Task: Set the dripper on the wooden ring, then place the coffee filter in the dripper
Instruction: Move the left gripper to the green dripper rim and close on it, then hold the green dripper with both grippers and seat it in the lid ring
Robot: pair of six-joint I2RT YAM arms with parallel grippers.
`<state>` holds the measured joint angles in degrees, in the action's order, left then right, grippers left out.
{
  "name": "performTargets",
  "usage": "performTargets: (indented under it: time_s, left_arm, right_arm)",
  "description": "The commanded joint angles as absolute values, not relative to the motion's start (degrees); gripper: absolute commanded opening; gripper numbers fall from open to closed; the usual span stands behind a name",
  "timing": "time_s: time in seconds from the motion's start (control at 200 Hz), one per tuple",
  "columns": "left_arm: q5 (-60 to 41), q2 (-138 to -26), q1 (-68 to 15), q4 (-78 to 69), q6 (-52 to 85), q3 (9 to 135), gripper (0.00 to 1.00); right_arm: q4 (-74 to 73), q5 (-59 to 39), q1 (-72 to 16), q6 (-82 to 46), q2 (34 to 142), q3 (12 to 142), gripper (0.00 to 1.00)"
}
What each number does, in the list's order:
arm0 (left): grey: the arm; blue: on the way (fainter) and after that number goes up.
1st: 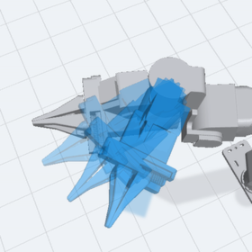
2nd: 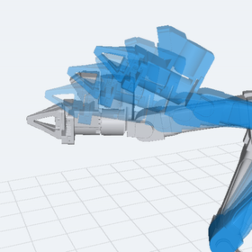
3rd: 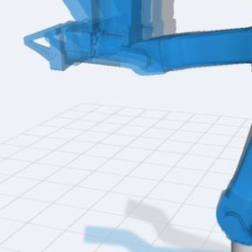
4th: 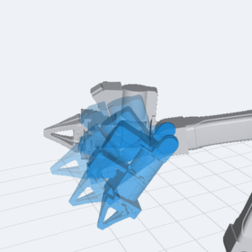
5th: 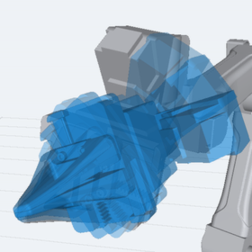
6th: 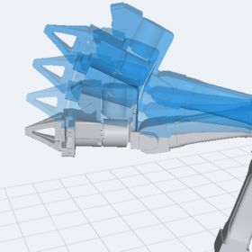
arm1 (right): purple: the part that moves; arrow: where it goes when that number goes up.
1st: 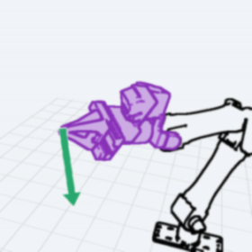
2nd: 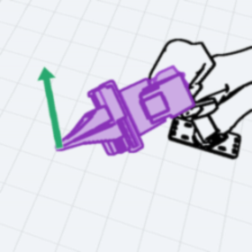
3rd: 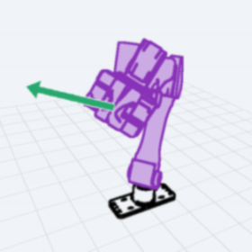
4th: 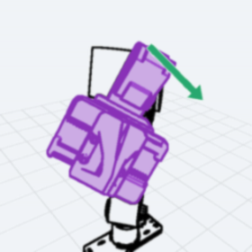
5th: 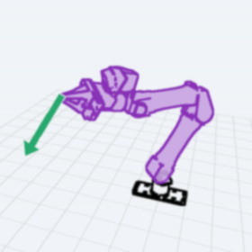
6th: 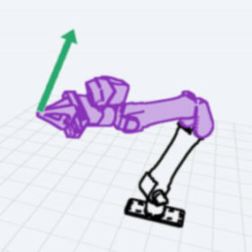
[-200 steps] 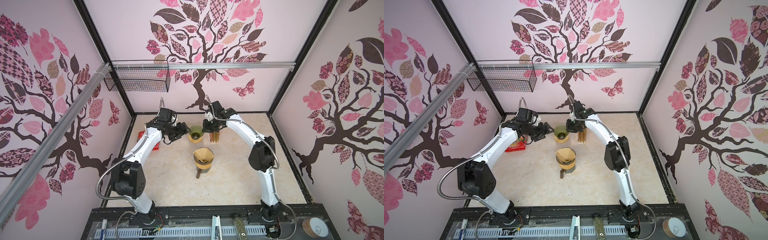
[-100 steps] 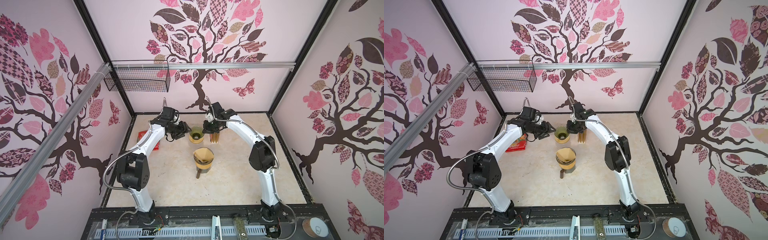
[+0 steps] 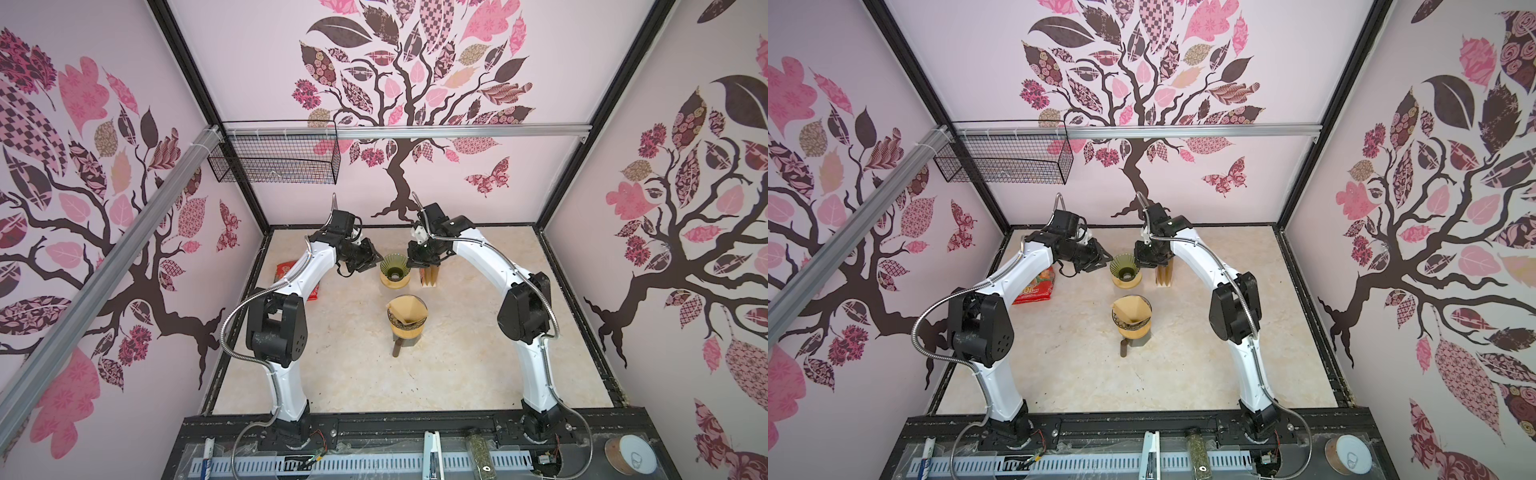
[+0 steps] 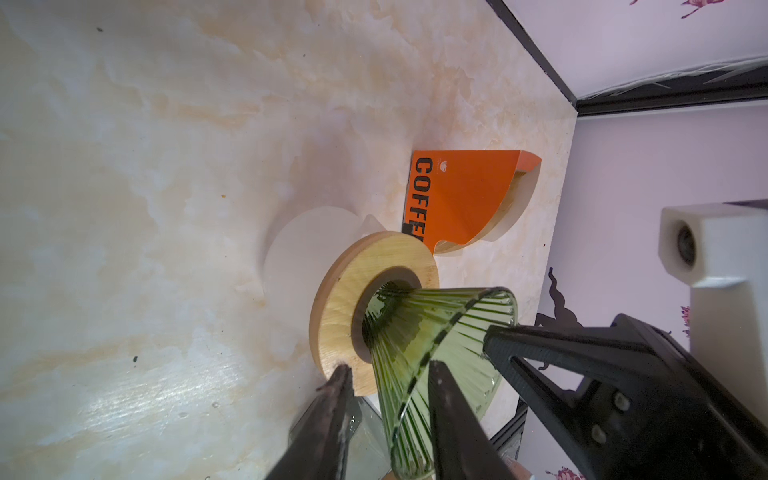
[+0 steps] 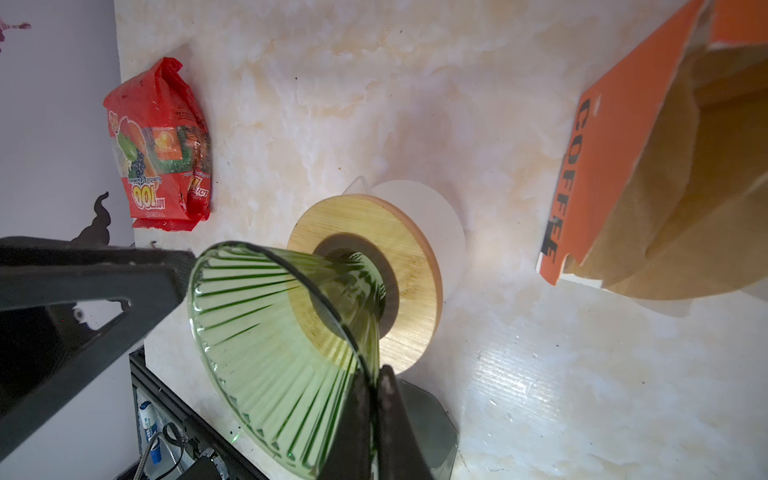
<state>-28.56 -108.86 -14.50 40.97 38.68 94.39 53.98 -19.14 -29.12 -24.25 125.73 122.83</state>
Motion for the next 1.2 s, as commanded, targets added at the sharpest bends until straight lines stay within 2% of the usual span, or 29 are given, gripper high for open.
performTargets:
  time_s: [0.0,0.845,1.195]
  left_arm:
    - [-28.3,-109.9,-14.3,40.2,38.5,97.6,0.32]
    - [-30.0,-113.0,-15.0,41.0,38.4,97.0,0.19]
    - [-31.2,-112.2,-15.2,41.3,37.6,96.3,0.20]
  right_arm:
    - [55.7,-19.5,-28.7,-23.2,126.7,126.2,0.00]
    - [55.6,-21.5,-28.0,-23.4,128.7,127.3,0.00]
    - [55.1,-21.9,-28.0,-23.8,129.4,127.1,0.00]
